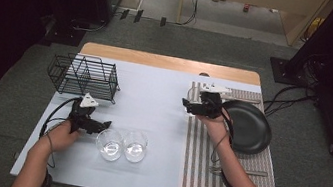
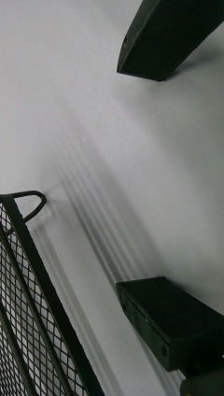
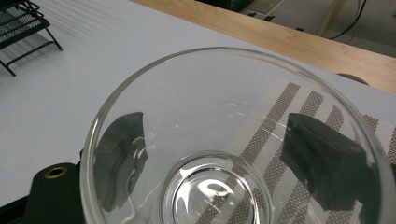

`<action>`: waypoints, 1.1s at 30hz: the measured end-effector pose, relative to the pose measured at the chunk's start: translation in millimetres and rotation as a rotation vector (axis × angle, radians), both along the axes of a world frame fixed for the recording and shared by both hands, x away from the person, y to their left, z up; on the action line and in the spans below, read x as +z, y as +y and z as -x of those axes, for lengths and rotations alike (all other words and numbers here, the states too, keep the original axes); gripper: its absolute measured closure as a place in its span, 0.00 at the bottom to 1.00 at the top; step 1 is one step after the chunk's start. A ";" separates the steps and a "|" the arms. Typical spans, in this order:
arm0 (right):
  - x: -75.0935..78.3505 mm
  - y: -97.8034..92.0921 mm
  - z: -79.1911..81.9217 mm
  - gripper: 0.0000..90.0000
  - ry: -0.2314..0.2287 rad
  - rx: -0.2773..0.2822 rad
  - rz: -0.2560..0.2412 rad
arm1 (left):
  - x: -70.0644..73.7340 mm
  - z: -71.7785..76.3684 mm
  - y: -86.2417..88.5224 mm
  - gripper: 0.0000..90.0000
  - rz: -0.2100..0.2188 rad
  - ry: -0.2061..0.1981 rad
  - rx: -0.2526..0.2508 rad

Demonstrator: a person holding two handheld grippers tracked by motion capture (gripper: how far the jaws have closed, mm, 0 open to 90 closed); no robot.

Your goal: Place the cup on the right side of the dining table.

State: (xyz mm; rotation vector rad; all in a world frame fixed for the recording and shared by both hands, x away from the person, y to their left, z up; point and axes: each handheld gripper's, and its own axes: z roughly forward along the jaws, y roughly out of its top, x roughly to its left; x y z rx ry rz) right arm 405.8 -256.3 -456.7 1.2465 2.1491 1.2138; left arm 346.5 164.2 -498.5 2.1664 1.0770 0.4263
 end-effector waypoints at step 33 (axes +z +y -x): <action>-5.2 -14.6 -11.9 0.22 0.016 -0.044 0.021 | 0.0 0.1 -0.1 0.00 -0.001 0.000 0.000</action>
